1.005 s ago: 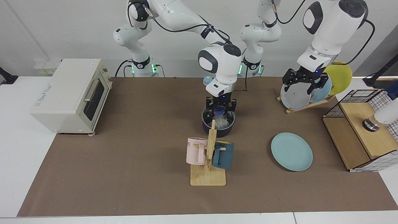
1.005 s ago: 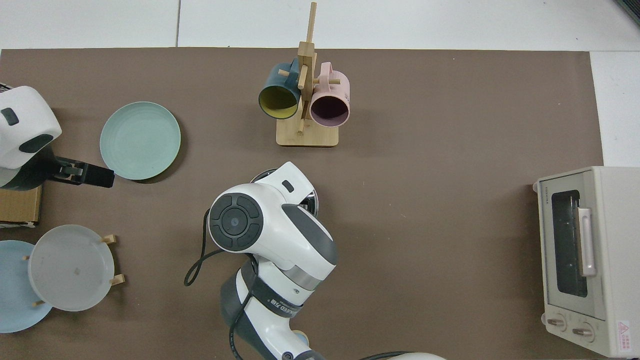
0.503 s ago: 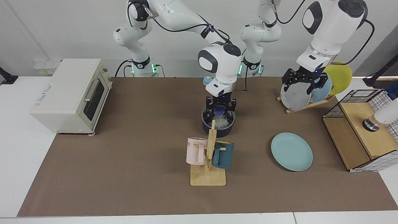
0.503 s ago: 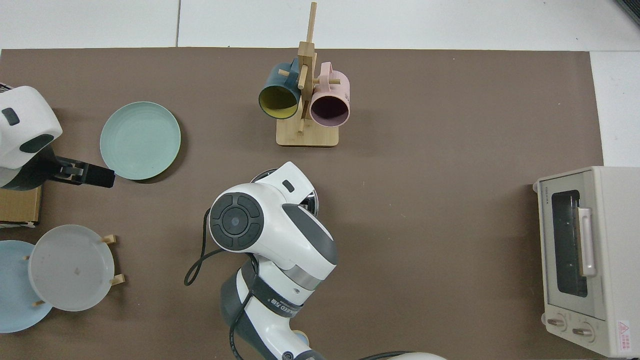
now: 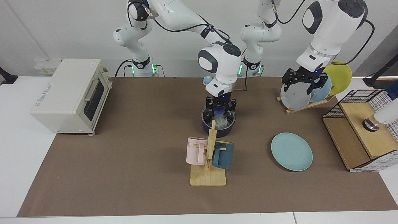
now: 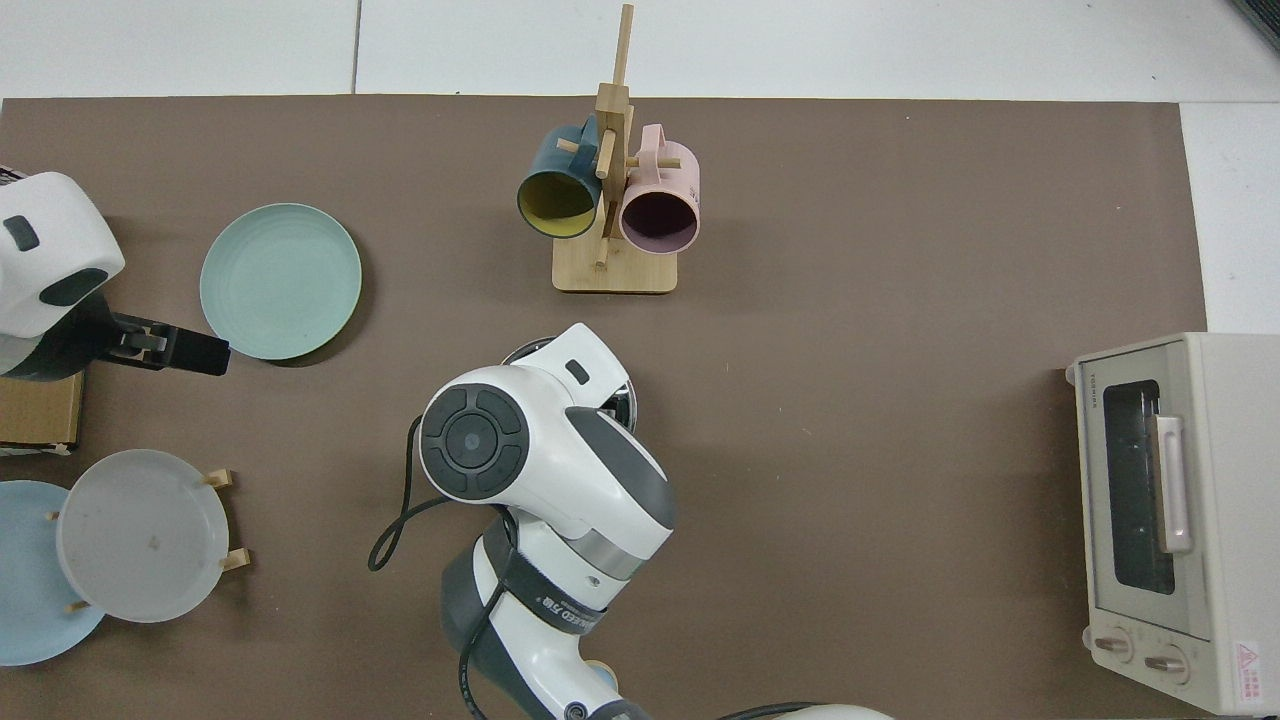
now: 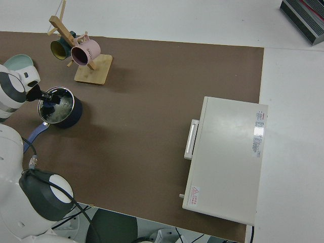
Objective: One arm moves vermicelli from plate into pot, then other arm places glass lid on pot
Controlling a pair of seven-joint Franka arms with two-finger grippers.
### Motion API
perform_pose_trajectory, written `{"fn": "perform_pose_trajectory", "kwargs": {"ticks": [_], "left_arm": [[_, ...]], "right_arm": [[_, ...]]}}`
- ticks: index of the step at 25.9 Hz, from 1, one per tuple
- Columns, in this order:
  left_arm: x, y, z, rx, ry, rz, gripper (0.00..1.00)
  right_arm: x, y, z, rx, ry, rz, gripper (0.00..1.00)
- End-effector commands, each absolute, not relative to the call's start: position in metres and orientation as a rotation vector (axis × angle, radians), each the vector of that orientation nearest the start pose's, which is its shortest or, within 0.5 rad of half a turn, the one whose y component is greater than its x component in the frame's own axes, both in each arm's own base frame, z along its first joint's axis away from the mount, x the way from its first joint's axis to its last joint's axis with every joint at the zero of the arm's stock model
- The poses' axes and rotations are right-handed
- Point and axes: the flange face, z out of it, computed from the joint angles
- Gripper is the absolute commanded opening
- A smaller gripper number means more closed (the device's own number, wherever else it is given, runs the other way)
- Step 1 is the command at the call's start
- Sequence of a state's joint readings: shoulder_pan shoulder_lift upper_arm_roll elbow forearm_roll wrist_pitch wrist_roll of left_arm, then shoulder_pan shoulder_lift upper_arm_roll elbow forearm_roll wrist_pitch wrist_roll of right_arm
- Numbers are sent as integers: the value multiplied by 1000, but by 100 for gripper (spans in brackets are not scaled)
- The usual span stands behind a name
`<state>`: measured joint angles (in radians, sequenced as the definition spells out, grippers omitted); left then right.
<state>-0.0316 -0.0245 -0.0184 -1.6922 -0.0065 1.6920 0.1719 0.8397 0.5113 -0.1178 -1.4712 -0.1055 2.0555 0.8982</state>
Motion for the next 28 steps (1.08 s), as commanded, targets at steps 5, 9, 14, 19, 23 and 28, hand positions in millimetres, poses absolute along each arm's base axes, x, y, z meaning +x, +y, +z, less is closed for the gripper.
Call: {"fn": "perform_pose_trajectory", "kwargs": {"ticks": [5, 9, 14, 19, 23, 28], "left_arm": [[547, -30, 595, -3146, 350, -36, 100], [547, -30, 594, -3146, 349, -34, 100], [547, -30, 594, -3146, 349, -34, 100], [547, -30, 594, -3146, 349, -34, 100], [547, -30, 593, -3146, 349, -32, 100], [547, -30, 593, -3146, 349, -32, 100]], "right_arm": [[521, 467, 399, -3140, 204, -210, 95], [521, 466, 400, -3148, 185, -206, 100], [521, 467, 401, -3146, 179, -210, 100], [520, 467, 403, -3148, 179, -217, 100], [524, 462, 415, -3133, 193, -236, 100], [524, 460, 418, -3141, 181, -248, 97]]}}
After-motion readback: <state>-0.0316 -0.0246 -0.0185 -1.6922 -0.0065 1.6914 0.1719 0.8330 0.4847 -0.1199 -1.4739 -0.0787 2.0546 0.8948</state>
